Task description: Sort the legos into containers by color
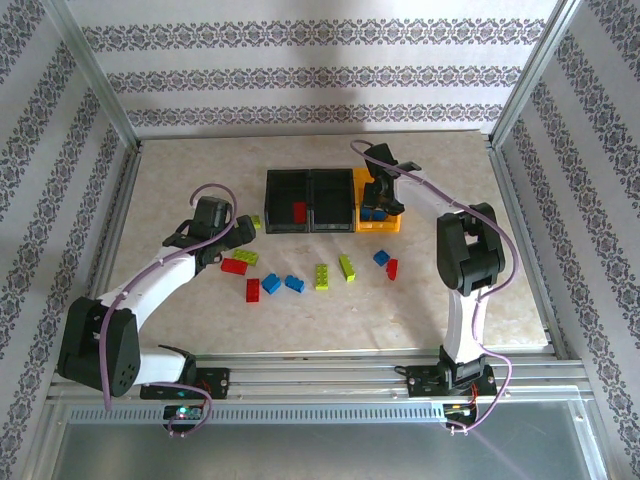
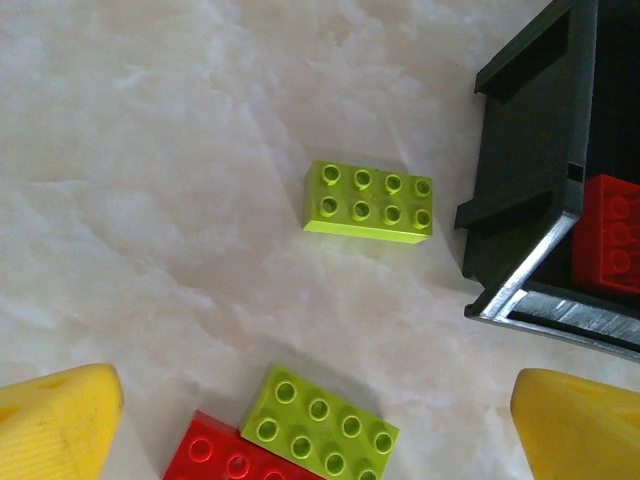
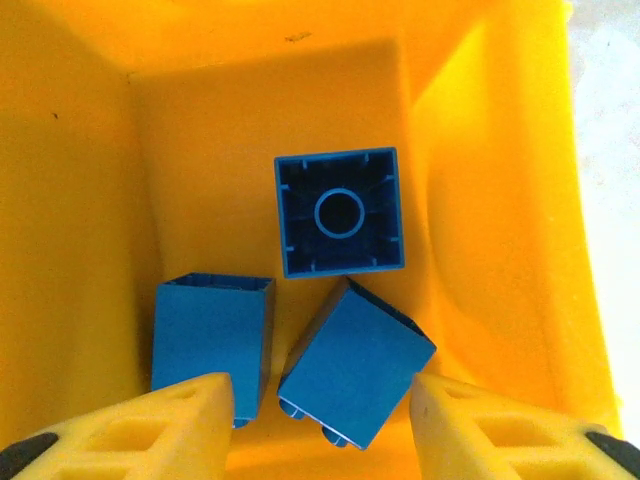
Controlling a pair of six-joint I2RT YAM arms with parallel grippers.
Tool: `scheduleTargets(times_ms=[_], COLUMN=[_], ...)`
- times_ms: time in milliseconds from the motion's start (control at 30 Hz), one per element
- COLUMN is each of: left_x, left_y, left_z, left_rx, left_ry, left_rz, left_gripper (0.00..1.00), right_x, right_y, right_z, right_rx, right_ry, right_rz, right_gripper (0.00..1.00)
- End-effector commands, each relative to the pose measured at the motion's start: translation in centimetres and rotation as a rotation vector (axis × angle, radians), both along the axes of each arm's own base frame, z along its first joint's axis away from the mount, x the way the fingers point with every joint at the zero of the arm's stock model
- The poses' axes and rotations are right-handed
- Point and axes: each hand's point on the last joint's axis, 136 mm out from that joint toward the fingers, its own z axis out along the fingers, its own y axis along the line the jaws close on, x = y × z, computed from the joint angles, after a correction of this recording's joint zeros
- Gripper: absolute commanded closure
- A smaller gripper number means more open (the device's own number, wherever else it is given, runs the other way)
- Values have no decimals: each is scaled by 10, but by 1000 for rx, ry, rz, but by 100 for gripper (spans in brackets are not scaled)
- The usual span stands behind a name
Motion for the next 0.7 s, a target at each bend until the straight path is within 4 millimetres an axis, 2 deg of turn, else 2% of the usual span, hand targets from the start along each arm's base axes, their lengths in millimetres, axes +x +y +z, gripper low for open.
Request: scheduleTargets(times_ms=[0, 133, 267, 333, 367, 400, 667], left_x=[-1, -14, -29, -36, -39, -43, -61], left_y=[5, 9, 12, 13, 13, 13, 5], left_z=[1, -7, -20, -28, -32, -35, -55], left_rx=[16, 28, 19, 13, 12, 10, 14], left_ry=[24, 75, 122, 149, 161, 172, 270], left_rz=[-11, 0, 26, 37, 35, 32, -60], left_gripper=[0, 0, 1, 3, 3, 4, 4], right_x=[-6, -14, -24, -30, -32, -36, -61], right_y=[-2, 2, 4, 5, 5, 5, -5], right_z=[23, 38, 52, 60, 63, 67, 88], right_rx=[7, 26, 44, 47, 46, 45, 38], right_ry=[-37, -72, -109, -128, -136, -148, -215], right_rz=[-7, -3, -2, -1, -1, -3, -52], right_gripper=[46, 39, 27, 17, 6, 2, 2])
